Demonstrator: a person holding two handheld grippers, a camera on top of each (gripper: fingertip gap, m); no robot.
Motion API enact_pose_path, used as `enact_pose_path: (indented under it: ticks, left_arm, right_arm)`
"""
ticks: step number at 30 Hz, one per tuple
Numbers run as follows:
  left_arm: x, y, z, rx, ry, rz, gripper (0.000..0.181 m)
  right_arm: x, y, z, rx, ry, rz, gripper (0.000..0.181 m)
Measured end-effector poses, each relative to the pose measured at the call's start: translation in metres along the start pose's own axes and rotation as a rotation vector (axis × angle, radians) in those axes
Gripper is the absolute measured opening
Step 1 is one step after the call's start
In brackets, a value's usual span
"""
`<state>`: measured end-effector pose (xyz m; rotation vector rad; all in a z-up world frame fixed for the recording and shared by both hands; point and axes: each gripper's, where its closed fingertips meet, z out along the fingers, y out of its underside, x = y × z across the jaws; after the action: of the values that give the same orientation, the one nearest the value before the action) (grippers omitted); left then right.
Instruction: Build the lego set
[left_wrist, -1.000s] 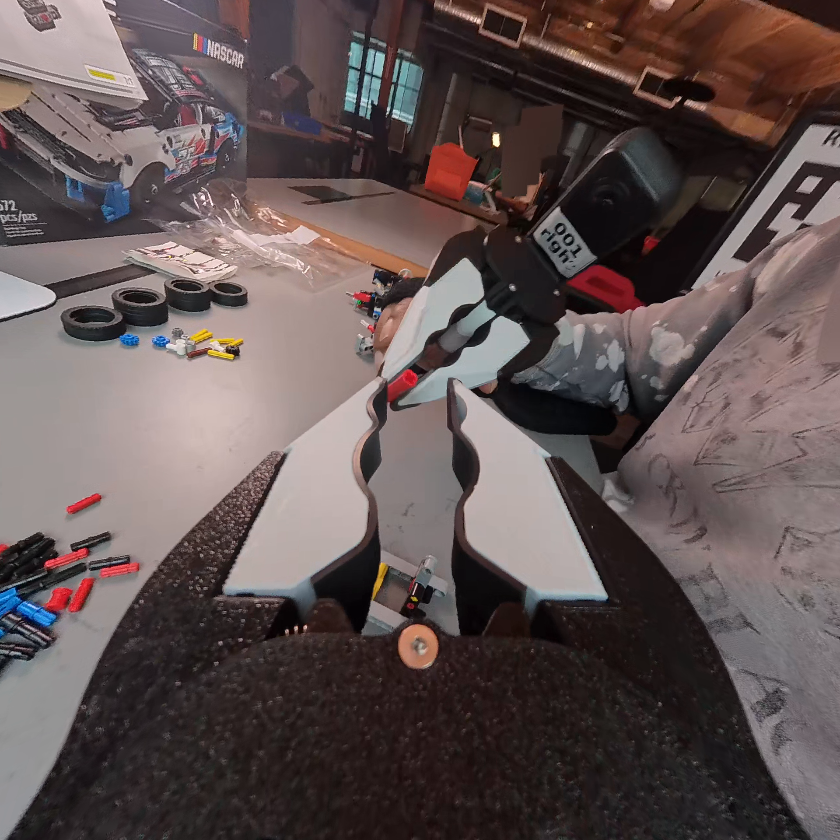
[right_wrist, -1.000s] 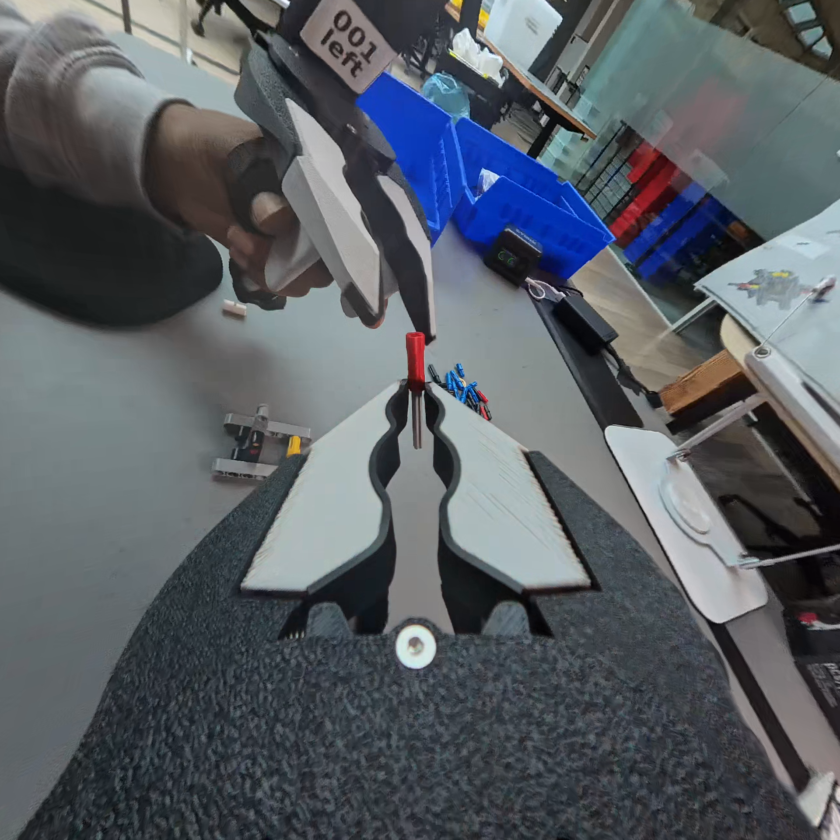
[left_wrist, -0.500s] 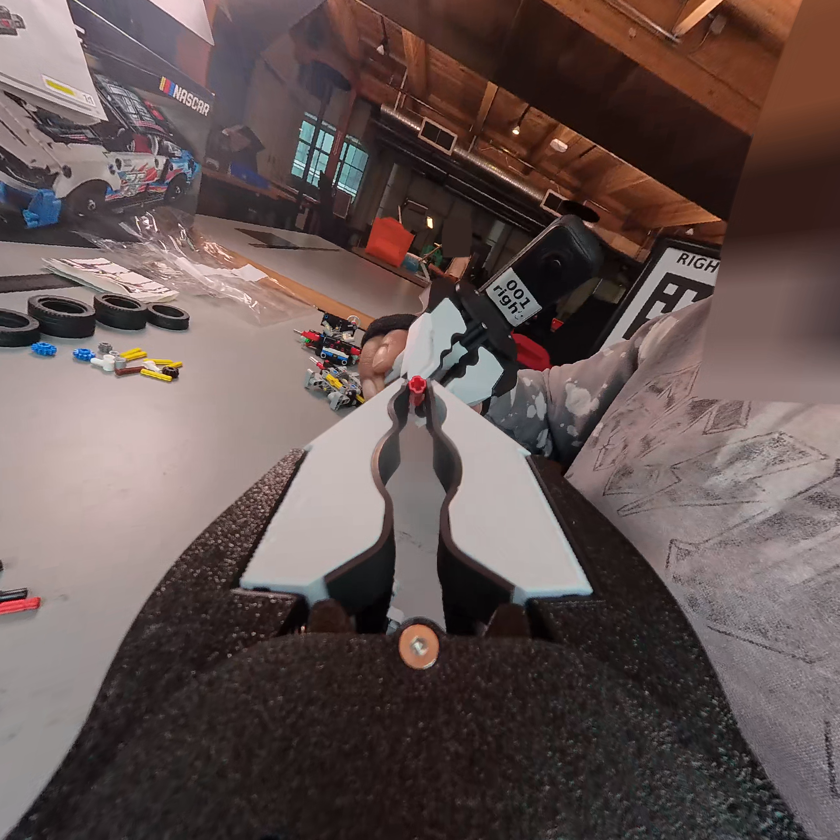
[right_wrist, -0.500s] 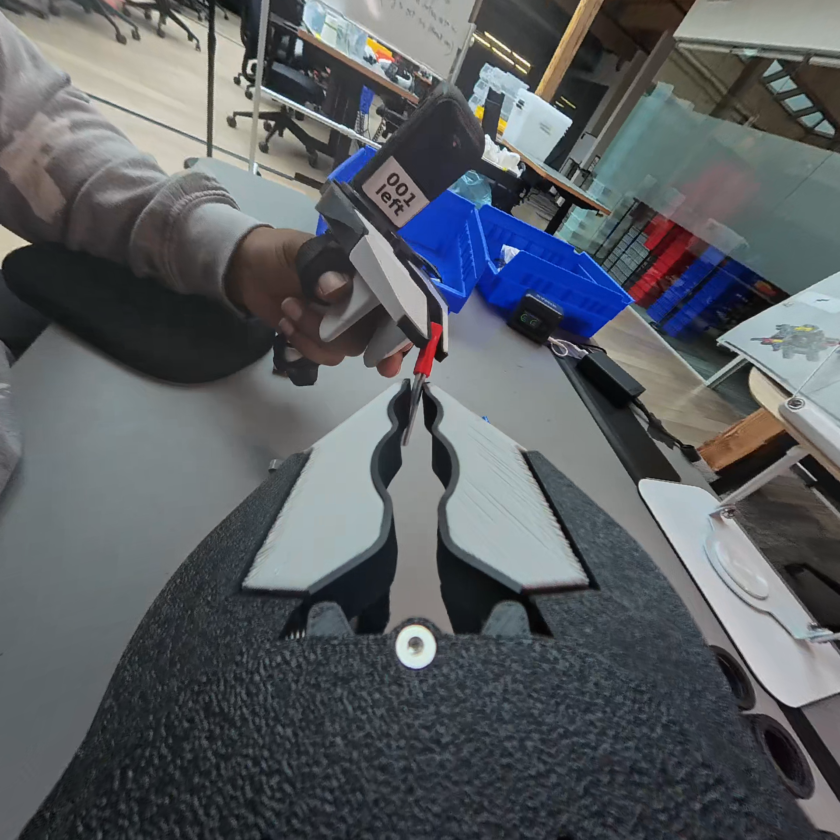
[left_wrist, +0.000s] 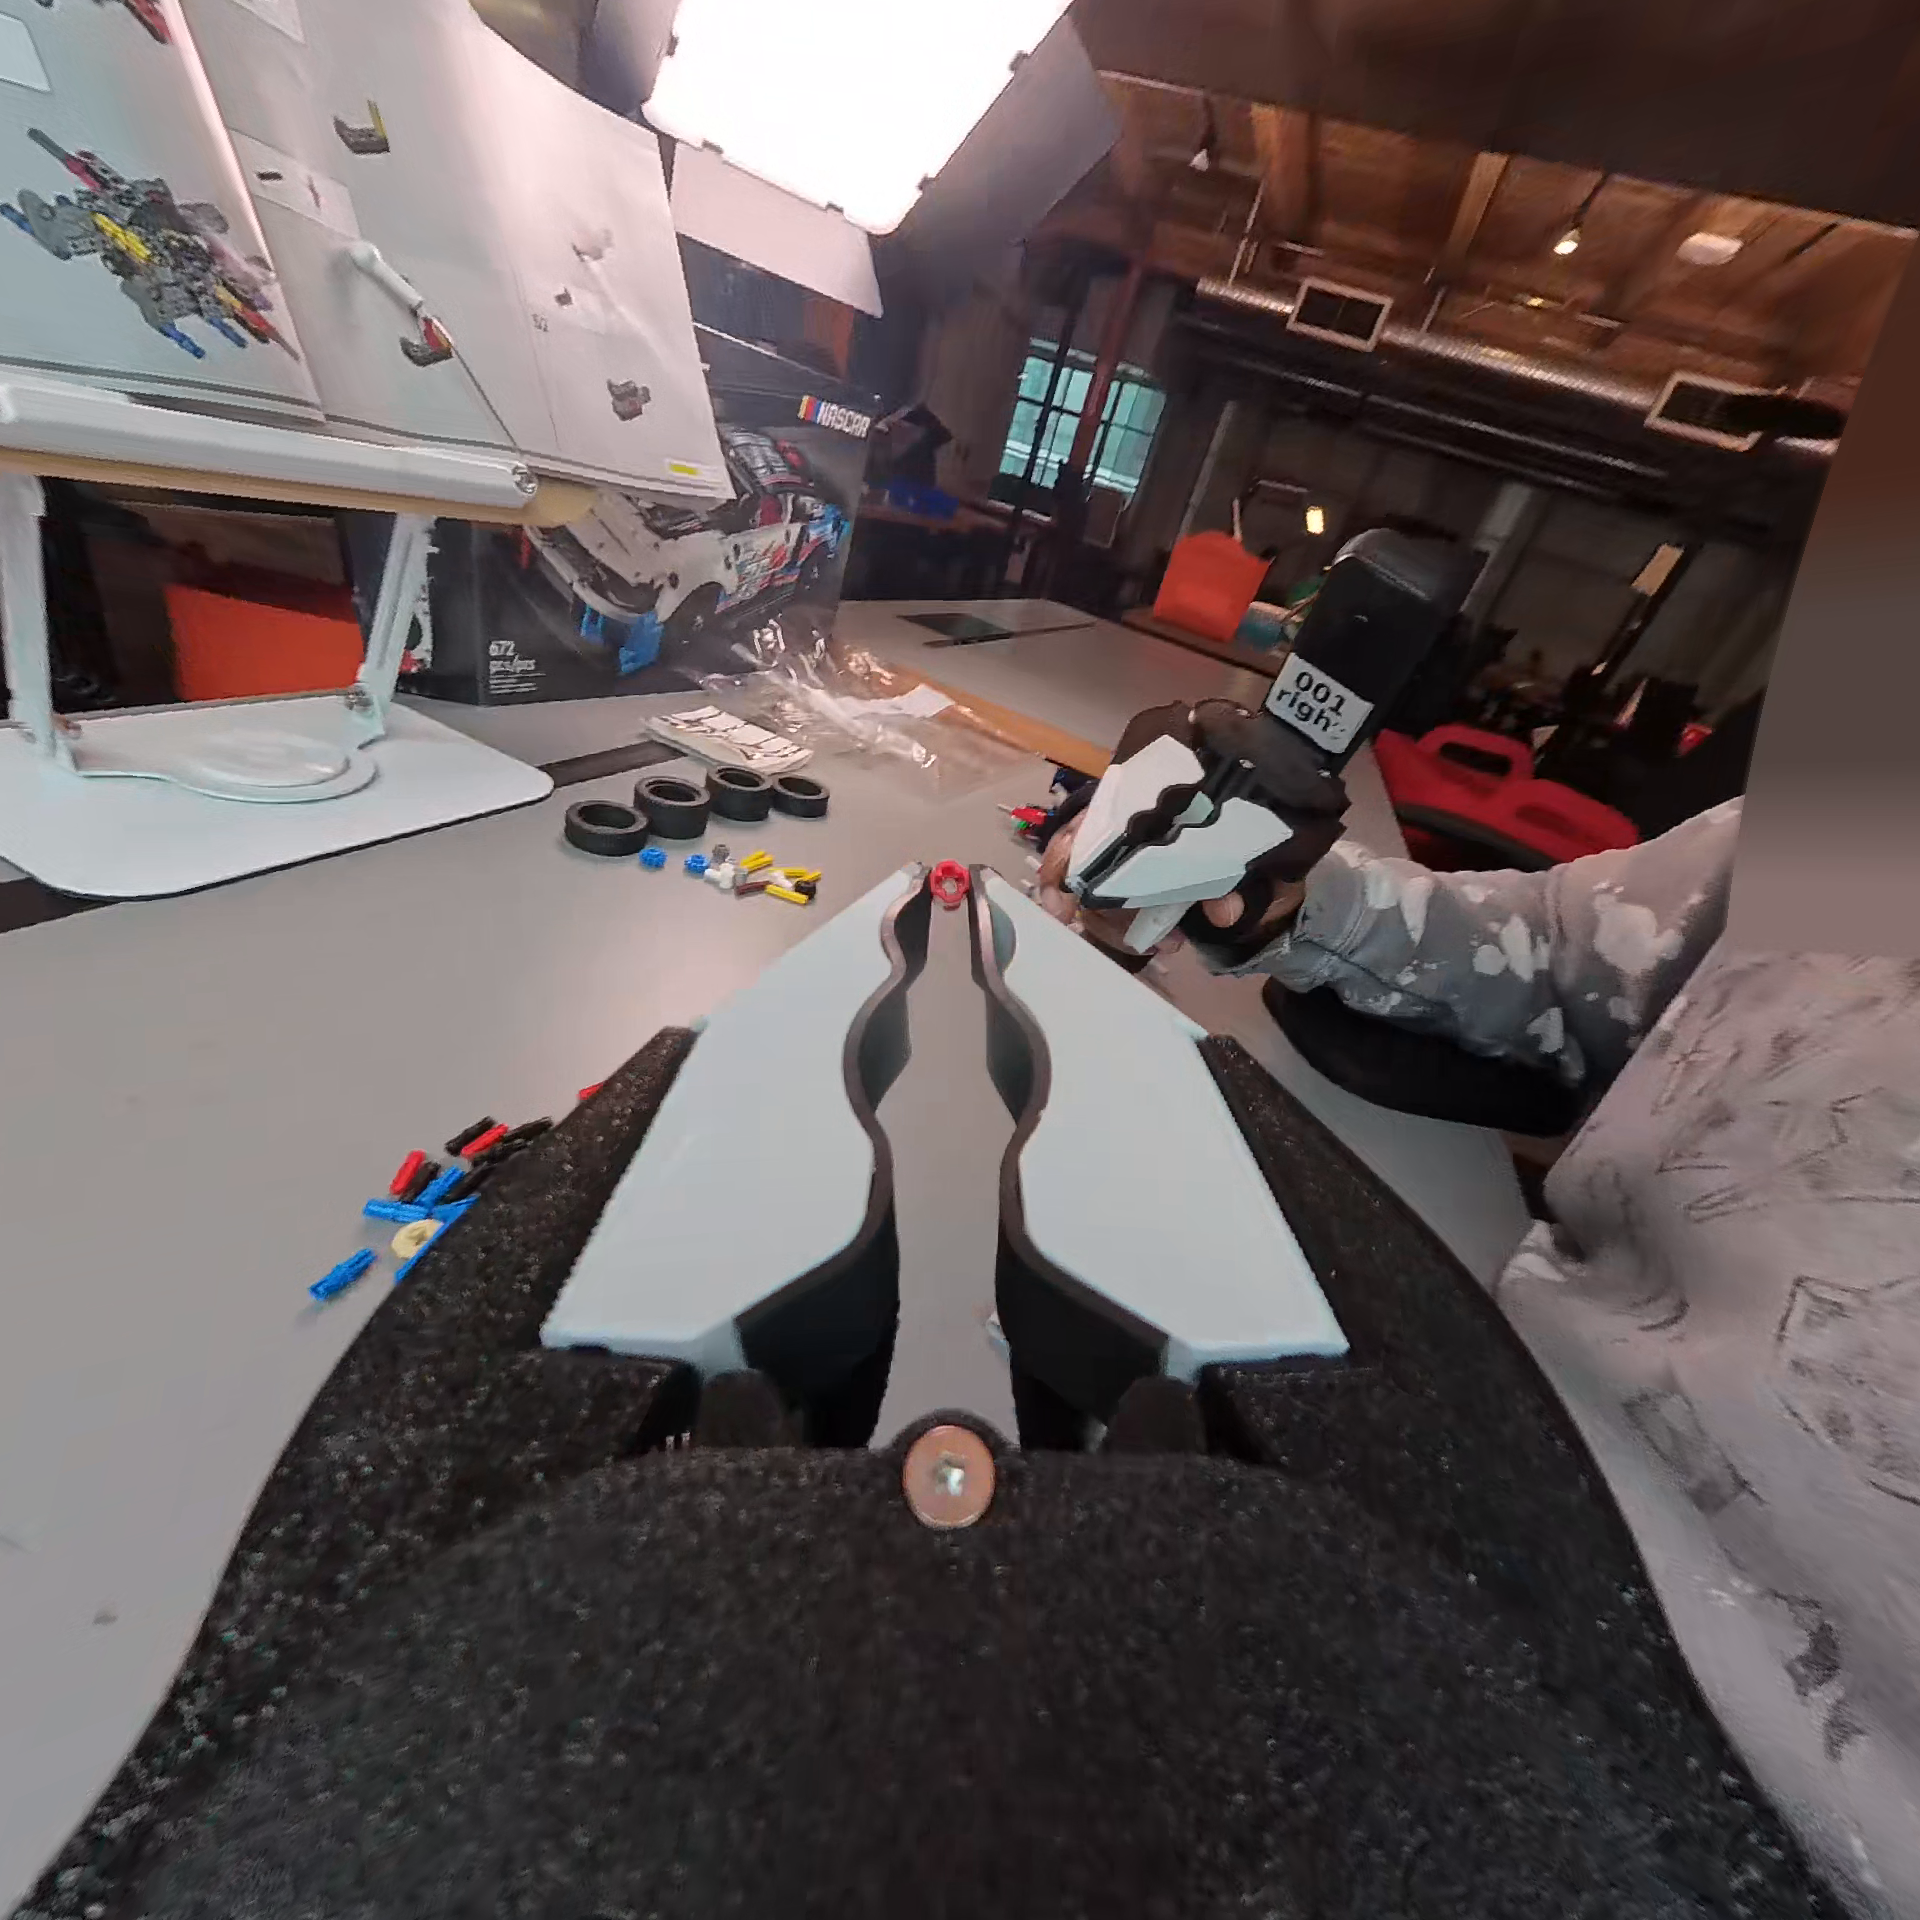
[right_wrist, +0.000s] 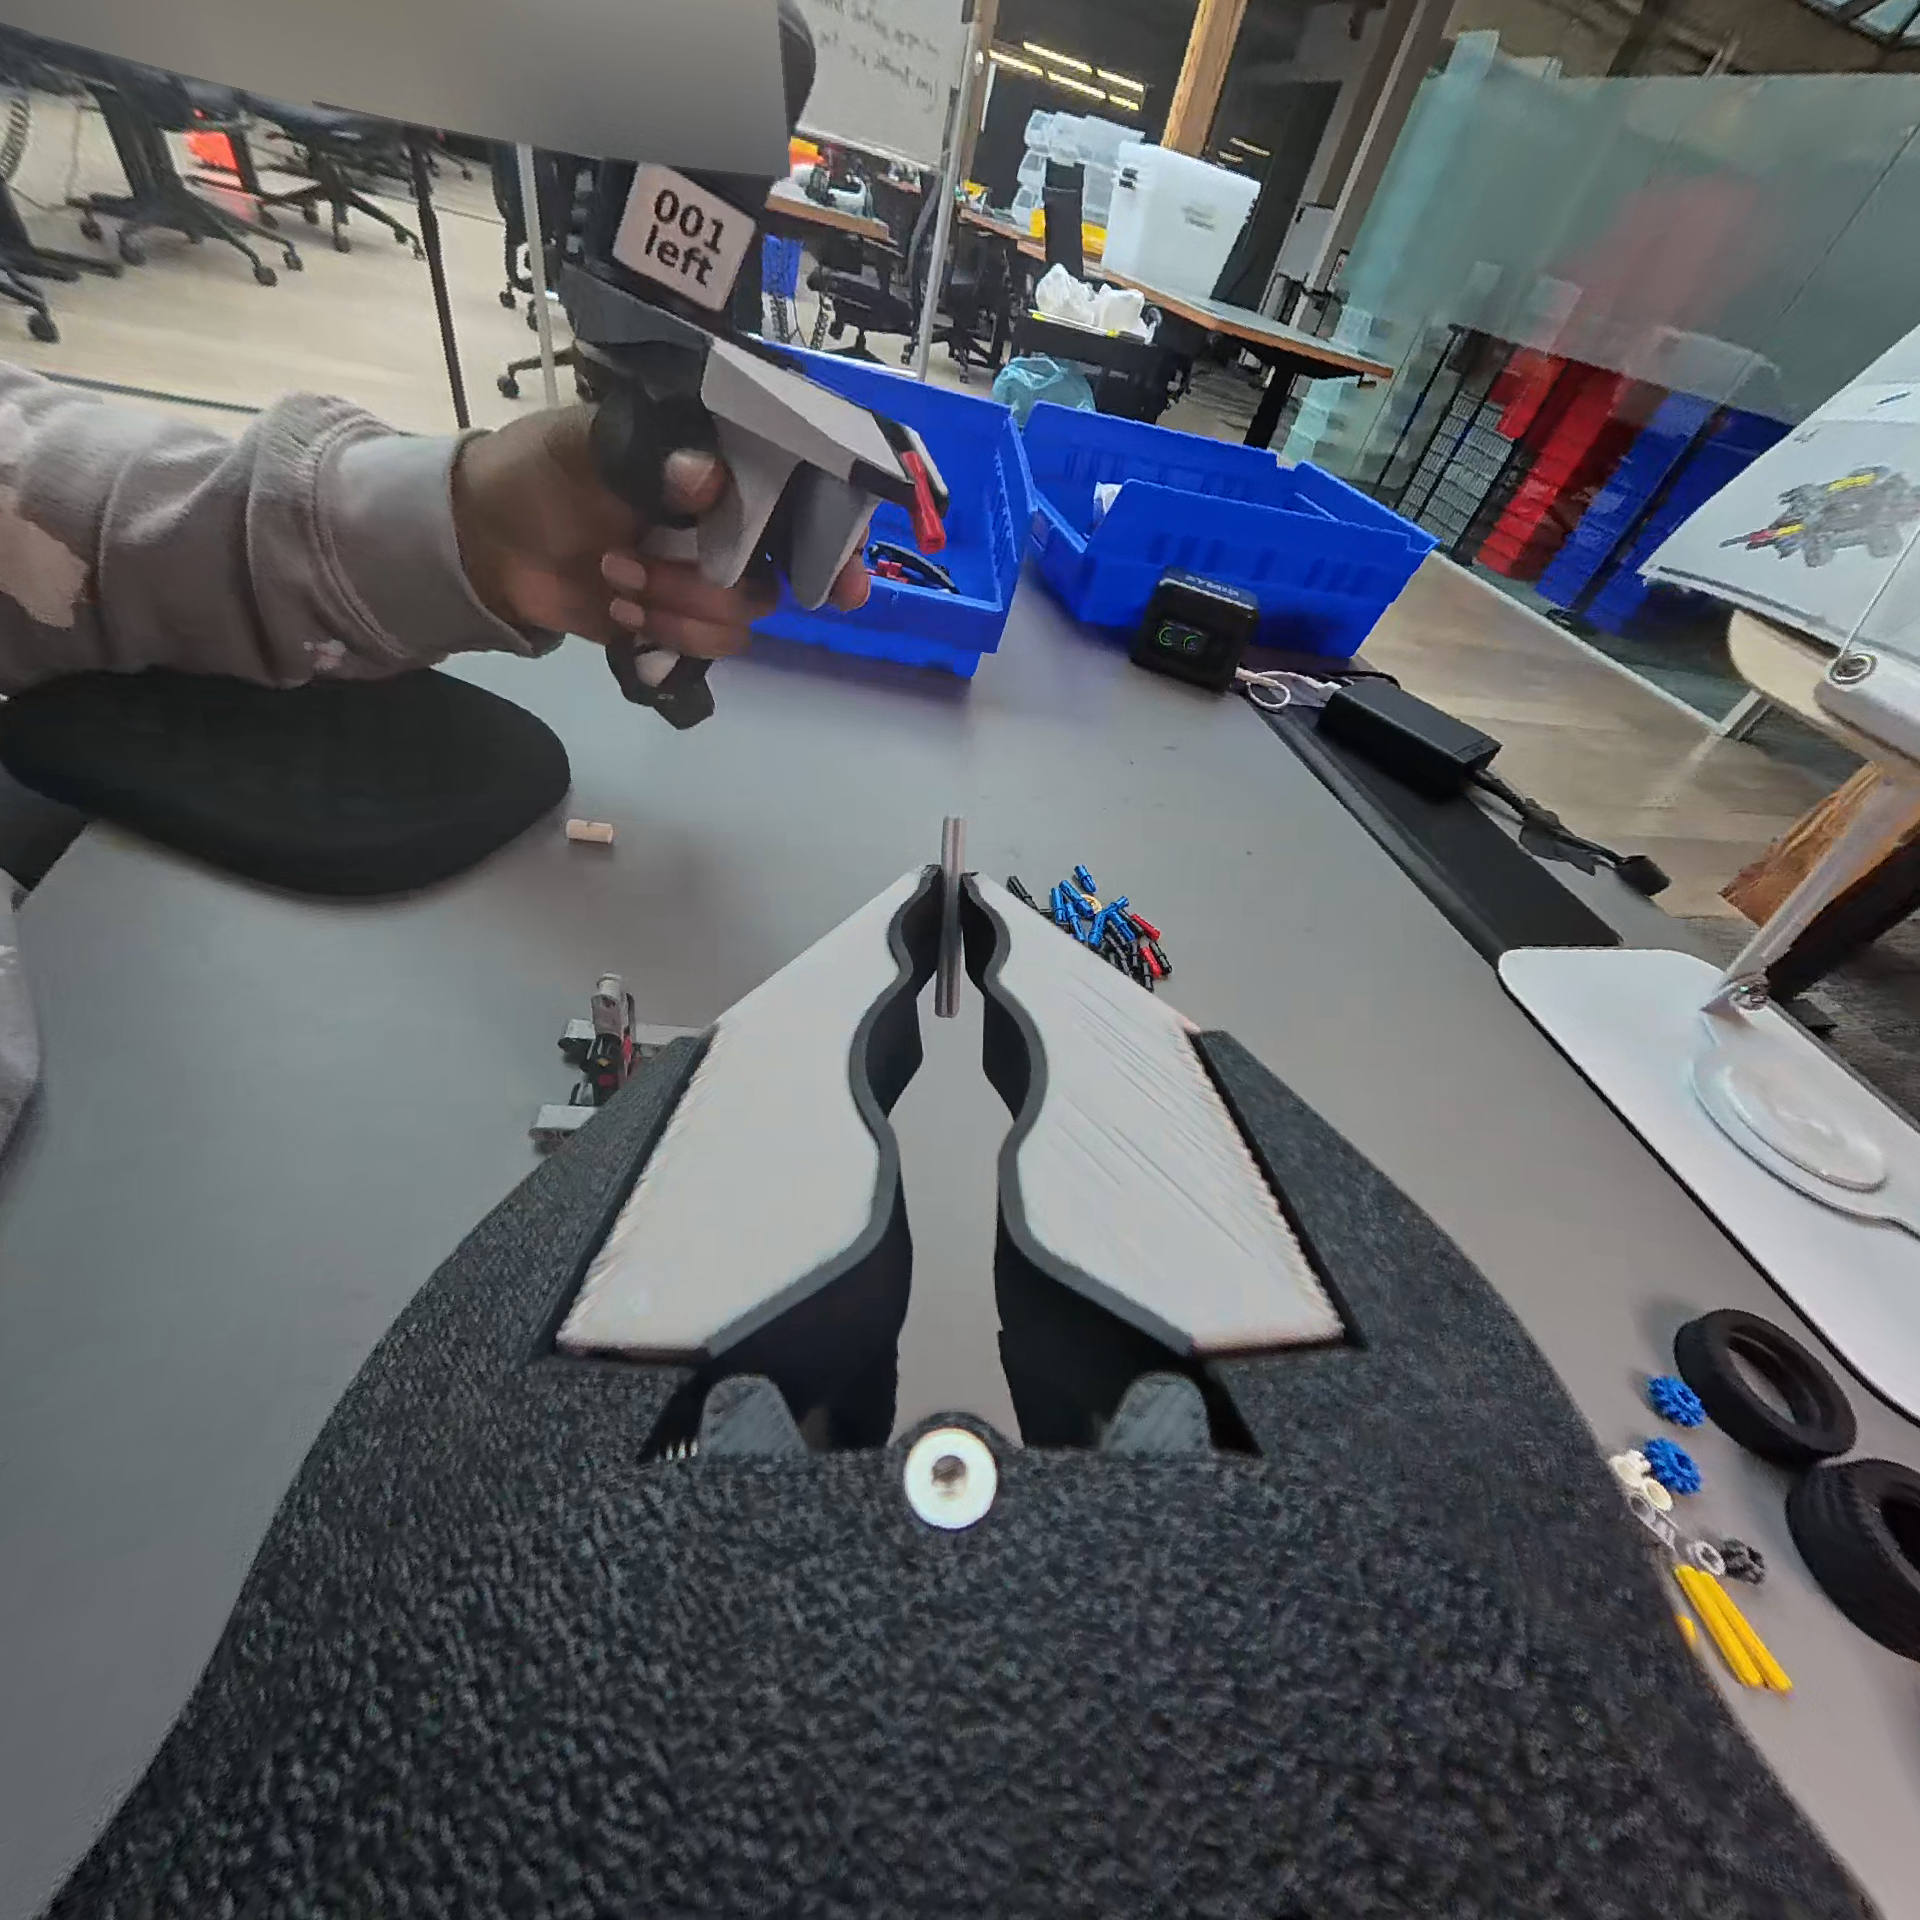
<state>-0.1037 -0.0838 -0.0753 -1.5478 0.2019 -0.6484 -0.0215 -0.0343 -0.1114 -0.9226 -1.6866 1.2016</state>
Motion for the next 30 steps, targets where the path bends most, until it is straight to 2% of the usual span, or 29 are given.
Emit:
enact_pose_path:
  ticks: [5, 8, 10, 12, 14, 16, 17, 18, 20, 21, 22, 24, 26, 27, 28, 30]
  left_arm:
    - [-0.046, 0.022, -0.013, -0.167, -0.280, 0.161, 0.006]
    - [-0.081, 0.017, -0.039, -0.243, -0.534, 0.302, 0.007]
    - [-0.112, 0.005, -0.077, -0.315, -0.795, 0.408, 0.007]
    - [-0.139, -0.012, -0.134, -0.442, -1.097, 0.524, 0.007]
    - [-0.160, -0.008, -0.193, -0.648, -1.304, 0.475, 0.008]
    - [-0.166, -0.003, -0.220, -0.685, -1.356, 0.387, 0.008]
    - [-0.166, 0.000, -0.226, -0.701, -1.362, 0.355, 0.014]
    - [-0.167, 0.001, -0.228, -0.691, -1.369, 0.343, 0.027]
    - [-0.165, 0.002, -0.219, -0.655, -1.345, 0.333, 0.044]
    - [-0.161, 0.003, -0.205, -0.631, -1.290, 0.341, 0.047]
    - [-0.153, 0.005, -0.179, -0.589, -1.175, 0.341, 0.046]
    - [-0.119, 0.016, -0.109, -0.465, -0.857, 0.262, 0.044]
    - [-0.058, 0.035, -0.034, -0.379, -0.424, 0.110, 0.044]
    - [-0.024, 0.045, -0.006, -0.352, -0.218, 0.015, 0.044]
    - [0.007, 0.052, 0.015, -0.334, -0.046, -0.083, 0.043]
    - [0.038, 0.065, 0.039, -0.354, 0.125, -0.233, 0.039]
  right_arm:
    - [0.002, 0.023, -0.001, -0.058, 0.039, -0.026, 0.002]
    - [0.002, 0.036, 0.000, -0.097, 0.065, -0.048, 0.003]
    - [0.001, 0.040, 0.003, -0.112, 0.071, -0.066, 0.003]
    - [-0.001, 0.041, 0.004, -0.106, 0.062, -0.052, 0.003]
    - [-0.002, 0.039, 0.005, -0.091, 0.060, -0.039, 0.003]
    - [-0.004, 0.036, 0.006, -0.072, 0.052, -0.031, 0.003]
    - [-0.005, 0.034, 0.006, -0.061, 0.049, -0.034, 0.003]
    - [-0.006, 0.032, 0.006, -0.050, 0.048, -0.038, 0.003]
    - [-0.008, 0.028, 0.005, -0.034, 0.047, -0.049, 0.003]
    - [-0.009, 0.026, 0.005, -0.025, 0.049, -0.058, 0.003]
    - [-0.010, 0.024, 0.005, -0.018, 0.053, -0.072, 0.003]
    - [-0.013, 0.021, 0.007, -0.018, 0.064, -0.125, 0.003]
    - [-0.018, 0.018, 0.009, -0.016, 0.073, -0.191, 0.003]
    - [-0.022, 0.017, 0.011, -0.017, 0.075, -0.225, 0.003]
    - [-0.025, 0.016, 0.013, -0.021, 0.076, -0.260, 0.003]
    - [-0.034, 0.016, 0.016, -0.032, 0.068, -0.324, 0.003]
